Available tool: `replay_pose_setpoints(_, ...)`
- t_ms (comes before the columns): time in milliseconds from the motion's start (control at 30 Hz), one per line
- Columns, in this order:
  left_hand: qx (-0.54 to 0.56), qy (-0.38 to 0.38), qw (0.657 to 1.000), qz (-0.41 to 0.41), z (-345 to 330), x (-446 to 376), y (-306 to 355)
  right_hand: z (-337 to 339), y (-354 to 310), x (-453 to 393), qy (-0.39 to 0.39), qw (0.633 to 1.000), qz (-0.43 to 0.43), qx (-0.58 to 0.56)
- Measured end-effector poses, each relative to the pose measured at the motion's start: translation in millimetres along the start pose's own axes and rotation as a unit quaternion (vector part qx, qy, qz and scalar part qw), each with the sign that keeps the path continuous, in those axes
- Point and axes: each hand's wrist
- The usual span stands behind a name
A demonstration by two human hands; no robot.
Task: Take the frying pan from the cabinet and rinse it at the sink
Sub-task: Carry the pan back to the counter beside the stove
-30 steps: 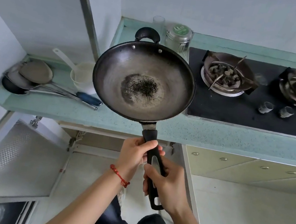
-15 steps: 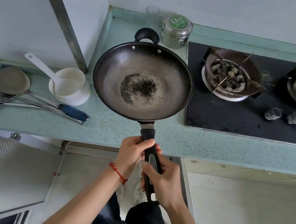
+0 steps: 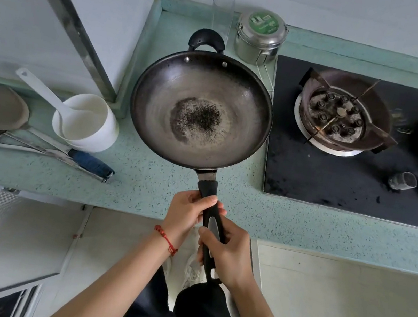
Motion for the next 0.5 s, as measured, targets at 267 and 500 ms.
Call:
replay_pose_setpoints(267, -0.002, -0.002, 1.000, -0.008, -6, -36, 12, 26, -8, -31, -0.011, 1.000, 0.010, -0.005)
replay_pose_setpoints(500, 0.004, 0.006, 1.000, -0.024, -21, -65, 24, 58, -21, -54, -0.032, 0.999, 0.014, 0.007)
Point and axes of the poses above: each hand's wrist, its own x-axis away from the middle knuckle, its own z-axis out of the back of the hand, y = z × x, and after that the axes turned 15 degrees about -y, right-handed
